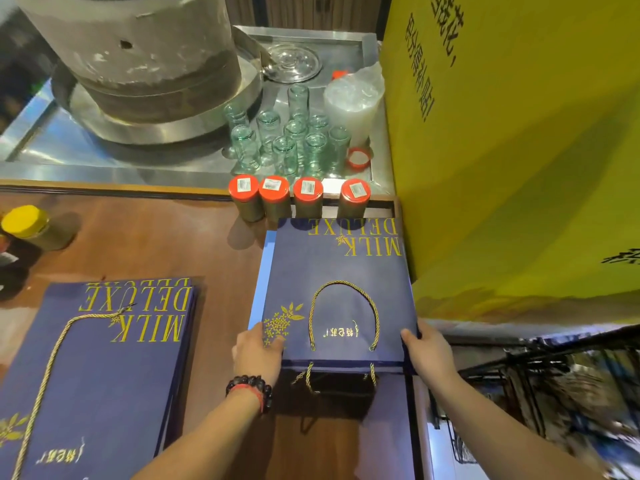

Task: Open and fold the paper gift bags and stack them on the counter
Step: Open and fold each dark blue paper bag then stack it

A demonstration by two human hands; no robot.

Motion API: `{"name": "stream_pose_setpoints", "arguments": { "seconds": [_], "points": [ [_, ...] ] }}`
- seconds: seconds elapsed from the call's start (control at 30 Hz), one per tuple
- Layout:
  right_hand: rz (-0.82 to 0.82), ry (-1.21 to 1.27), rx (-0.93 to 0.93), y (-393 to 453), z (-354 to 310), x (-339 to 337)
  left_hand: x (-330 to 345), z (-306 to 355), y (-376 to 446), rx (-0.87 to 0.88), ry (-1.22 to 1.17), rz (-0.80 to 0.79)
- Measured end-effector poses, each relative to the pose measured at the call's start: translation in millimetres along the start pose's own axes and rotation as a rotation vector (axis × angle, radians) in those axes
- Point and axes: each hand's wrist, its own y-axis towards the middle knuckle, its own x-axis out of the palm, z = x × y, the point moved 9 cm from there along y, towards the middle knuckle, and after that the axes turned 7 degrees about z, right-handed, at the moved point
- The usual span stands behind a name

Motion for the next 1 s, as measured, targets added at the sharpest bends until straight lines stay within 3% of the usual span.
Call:
{"name": "stream_pose_setpoints", "arguments": {
  "seconds": [0.3, 0.53, 0.73, 1.0],
  "points": [
    [0.029, -0.275, -0.099, -14, -16, -11, -11, 18, -7, 0.092, 0.196, -0.008],
    [0.126, -0.567, -0.366, -66, -62, 2, -25, 20, -37, 0.230, 0.170, -0.037],
    [0.104, -0.675, -0.612, -152, -110, 88, -64, -43, -38, 0.261, 0.189, -0.057],
    [-0.008, -0.751, -0.676, -273, -154, 251, -149, -175, -10, 0.349, 0.315, -0.053]
  ]
}}
